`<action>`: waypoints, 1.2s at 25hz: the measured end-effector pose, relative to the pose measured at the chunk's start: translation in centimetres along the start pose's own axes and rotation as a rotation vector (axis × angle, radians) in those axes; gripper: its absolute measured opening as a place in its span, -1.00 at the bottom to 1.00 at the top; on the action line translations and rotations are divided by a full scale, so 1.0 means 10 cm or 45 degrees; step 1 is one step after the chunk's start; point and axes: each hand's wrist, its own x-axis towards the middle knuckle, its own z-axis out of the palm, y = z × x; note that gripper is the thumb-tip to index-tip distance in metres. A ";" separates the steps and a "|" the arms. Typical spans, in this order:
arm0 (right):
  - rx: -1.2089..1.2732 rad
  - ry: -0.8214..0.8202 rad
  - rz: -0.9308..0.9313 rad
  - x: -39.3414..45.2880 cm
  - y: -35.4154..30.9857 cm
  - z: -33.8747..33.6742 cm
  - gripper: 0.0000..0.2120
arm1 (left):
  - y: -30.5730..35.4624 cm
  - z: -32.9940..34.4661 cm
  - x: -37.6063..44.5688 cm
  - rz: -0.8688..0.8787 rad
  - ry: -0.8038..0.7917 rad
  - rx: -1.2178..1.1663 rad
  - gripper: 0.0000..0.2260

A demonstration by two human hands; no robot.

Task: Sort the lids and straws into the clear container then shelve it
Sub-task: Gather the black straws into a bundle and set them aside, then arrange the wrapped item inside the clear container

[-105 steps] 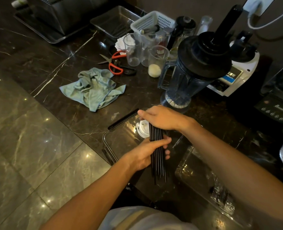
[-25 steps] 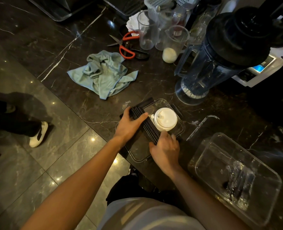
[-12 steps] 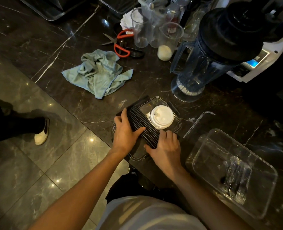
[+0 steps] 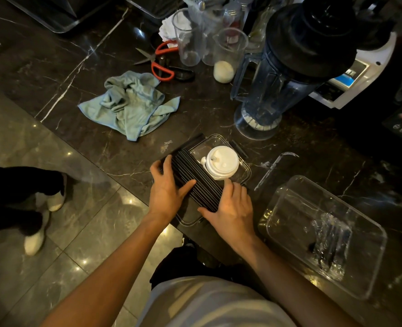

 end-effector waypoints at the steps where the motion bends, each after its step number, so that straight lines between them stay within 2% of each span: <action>1: -0.004 -0.010 -0.004 -0.02 0.01 -0.01 -0.04 | 0.01 0.01 0.00 0.013 0.017 0.012 -0.17; 6: 0.053 -0.019 0.018 -0.04 0.04 -0.18 -0.05 | 0.29 0.01 -0.01 0.169 0.089 0.012 -0.40; 9: 0.117 0.134 0.090 0.00 0.23 -0.48 -0.28 | 0.76 0.03 0.07 0.380 0.038 0.005 -0.58; 14: 0.242 0.394 0.531 -0.16 1.10 -1.02 -0.66 | 1.68 0.56 0.10 0.748 -0.362 -0.056 -0.73; 16: 0.296 0.381 0.785 -0.40 1.48 -1.13 -0.73 | 1.96 0.92 -0.09 0.857 -0.603 0.013 -0.78; 17: 0.319 0.310 0.883 -0.49 1.63 -1.12 -0.73 | 2.01 1.07 -0.19 0.895 -0.724 0.057 -0.79; 20: 0.398 -0.027 1.117 -0.75 1.92 -1.10 -0.66 | 2.04 1.48 -0.46 0.882 -1.115 0.233 -0.78; 22: 0.464 -0.145 1.209 -0.84 2.00 -1.06 -0.63 | 1.98 1.69 -0.57 0.848 -1.249 0.317 -0.79; 27: 0.550 -0.233 1.267 -0.83 2.08 -0.90 -0.64 | 1.93 1.90 -0.66 0.630 -1.403 0.386 -0.76; 30: 0.580 -0.261 1.245 -0.76 2.07 -0.84 -0.47 | 1.95 1.96 -0.64 0.486 -1.351 0.347 -0.65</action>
